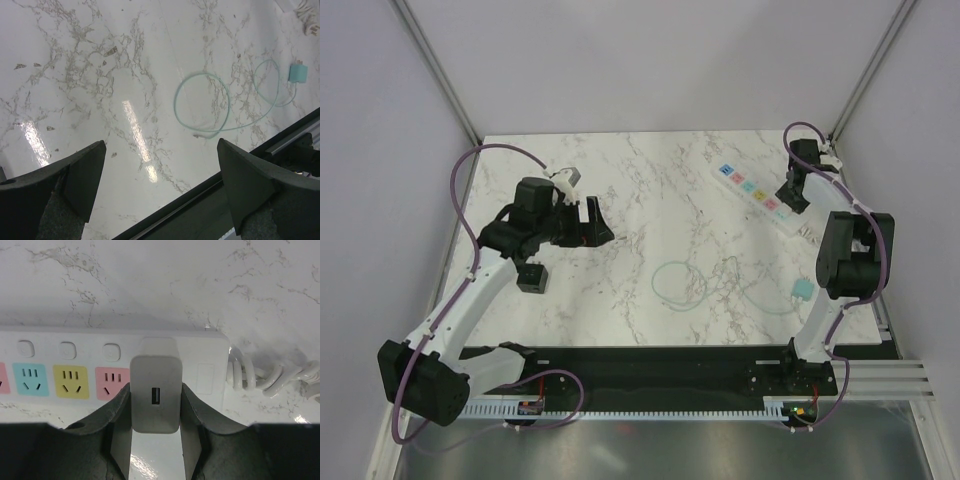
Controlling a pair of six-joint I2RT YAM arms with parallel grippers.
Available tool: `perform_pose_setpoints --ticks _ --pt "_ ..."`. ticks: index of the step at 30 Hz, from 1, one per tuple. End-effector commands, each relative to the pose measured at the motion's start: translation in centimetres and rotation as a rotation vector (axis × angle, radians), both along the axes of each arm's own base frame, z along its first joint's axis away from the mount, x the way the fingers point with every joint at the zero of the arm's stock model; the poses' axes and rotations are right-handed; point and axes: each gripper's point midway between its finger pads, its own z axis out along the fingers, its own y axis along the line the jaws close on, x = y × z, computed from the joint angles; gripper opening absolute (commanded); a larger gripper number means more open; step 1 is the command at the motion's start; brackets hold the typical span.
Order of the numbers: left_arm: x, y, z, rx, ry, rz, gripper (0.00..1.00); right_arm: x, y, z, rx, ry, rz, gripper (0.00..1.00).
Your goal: Insert the plug
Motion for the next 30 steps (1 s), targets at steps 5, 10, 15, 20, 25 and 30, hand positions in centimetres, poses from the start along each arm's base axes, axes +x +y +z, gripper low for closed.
perform_pose_setpoints --ticks 5,10,15,20,25,30 --pt "0.1 -0.8 0.7 -0.031 -0.035 -0.043 1.00 -10.4 2.1 -6.1 0.117 0.478 0.075 0.50" --pt "-0.1 -1.4 0.7 -0.028 -0.040 -0.065 1.00 -8.9 1.7 -2.8 0.089 0.403 0.093 0.98" --pt "-1.6 -3.8 0.8 -0.017 -0.064 -0.186 1.00 -7.4 1.3 2.1 0.065 0.281 0.111 0.98" --pt "-3.0 -6.5 0.6 -0.021 -0.045 -0.296 0.98 -8.2 1.3 5.0 0.053 0.241 0.140 0.98" --pt "-4.3 -10.1 1.8 -0.086 -0.025 -0.391 0.93 -10.7 2.4 7.5 0.076 0.176 0.203 0.98" --pt "-4.6 -15.9 1.7 -0.129 0.002 -0.498 0.92 -12.7 4.6 11.5 0.122 0.021 0.319 0.97"
